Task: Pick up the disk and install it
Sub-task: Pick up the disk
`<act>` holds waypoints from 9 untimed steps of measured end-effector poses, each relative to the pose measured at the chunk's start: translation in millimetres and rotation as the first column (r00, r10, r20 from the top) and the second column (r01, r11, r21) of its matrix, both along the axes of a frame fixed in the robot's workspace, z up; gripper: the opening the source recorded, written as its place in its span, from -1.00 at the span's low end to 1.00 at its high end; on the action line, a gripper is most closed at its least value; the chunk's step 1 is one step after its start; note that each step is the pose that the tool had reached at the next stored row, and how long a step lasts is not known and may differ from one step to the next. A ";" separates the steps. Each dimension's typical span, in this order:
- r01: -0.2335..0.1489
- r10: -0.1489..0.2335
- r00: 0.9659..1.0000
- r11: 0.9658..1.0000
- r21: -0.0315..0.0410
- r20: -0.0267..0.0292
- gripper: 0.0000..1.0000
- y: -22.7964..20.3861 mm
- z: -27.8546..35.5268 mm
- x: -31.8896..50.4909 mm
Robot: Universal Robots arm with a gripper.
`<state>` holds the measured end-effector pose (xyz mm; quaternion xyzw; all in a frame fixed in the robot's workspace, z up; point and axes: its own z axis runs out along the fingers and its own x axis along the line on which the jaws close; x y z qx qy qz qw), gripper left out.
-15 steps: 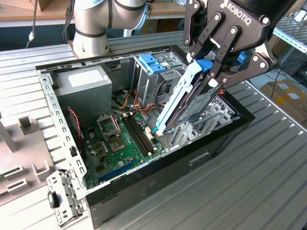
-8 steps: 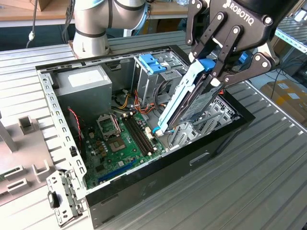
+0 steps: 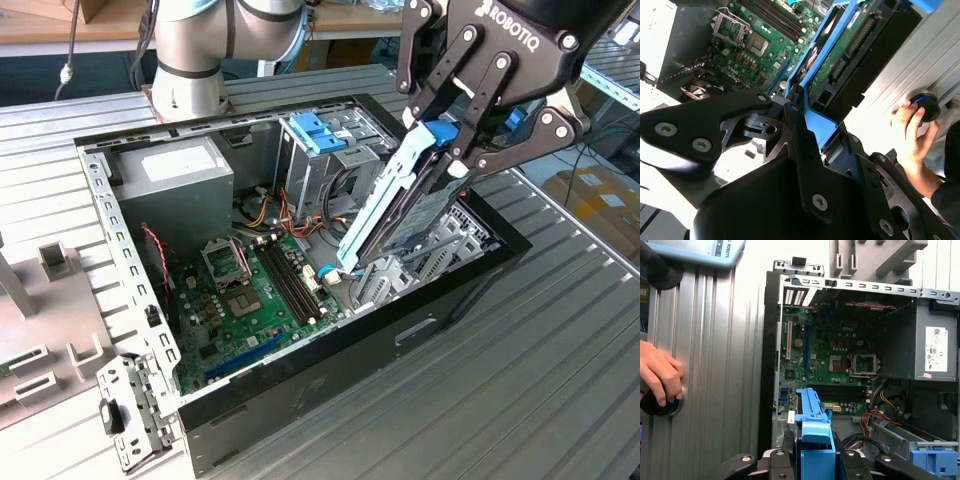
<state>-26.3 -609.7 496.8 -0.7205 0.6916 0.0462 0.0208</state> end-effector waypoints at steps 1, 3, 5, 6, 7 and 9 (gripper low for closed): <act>0.000 0.000 1.000 1.000 0.000 0.000 -0.26 0.0 0.0 1.9; 0.000 0.000 1.000 1.000 0.000 0.000 -0.26 0.0 0.0 5.2; 0.000 0.000 1.000 1.000 0.000 0.000 -0.26 0.0 0.0 9.0; 0.000 0.000 1.000 1.000 0.000 0.000 -0.26 0.0 0.0 10.3; 0.000 0.000 1.000 1.000 0.000 0.000 -0.26 0.0 0.0 11.6; 0.000 0.000 1.000 1.000 0.000 0.000 -0.26 0.0 0.0 14.4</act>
